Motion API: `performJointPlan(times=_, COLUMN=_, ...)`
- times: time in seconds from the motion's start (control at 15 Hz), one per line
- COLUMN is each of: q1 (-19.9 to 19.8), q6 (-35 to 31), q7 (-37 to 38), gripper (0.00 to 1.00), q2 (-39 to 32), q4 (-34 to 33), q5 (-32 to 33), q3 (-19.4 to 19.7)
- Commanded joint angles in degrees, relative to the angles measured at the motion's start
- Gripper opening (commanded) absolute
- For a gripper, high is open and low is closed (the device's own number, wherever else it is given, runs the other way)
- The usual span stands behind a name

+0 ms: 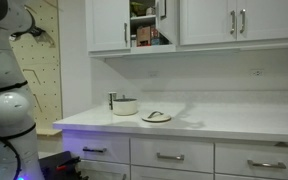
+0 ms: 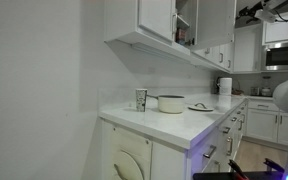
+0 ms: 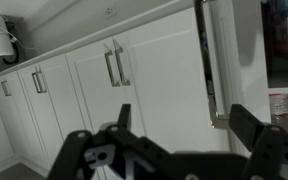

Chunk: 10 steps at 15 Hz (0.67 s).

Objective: Close the drawer, uncover the pot and put the lid on the mat, and then open the second overhead cabinet door from the left

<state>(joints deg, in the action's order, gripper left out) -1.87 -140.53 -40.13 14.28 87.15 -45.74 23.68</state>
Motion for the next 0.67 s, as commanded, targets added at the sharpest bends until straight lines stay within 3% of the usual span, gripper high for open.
performJointPlan(times=0.0, q1=-1.46, q6=0.66, q7=-1.39, gripper=1.0, q2=-1.35, q4=-2.96, q5=-0.29, q3=0.49)
performJointPlan(times=0.27, q1=-3.6, q6=1.39, q7=0.77, gripper=1.0, q2=-3.0, q4=-6.09, q5=3.47, q3=0.94)
performJointPlan(times=0.6, q1=-6.92, q6=2.92, q7=5.12, gripper=1.0, q2=-6.16, q4=-12.89, q5=16.05, q3=1.07)
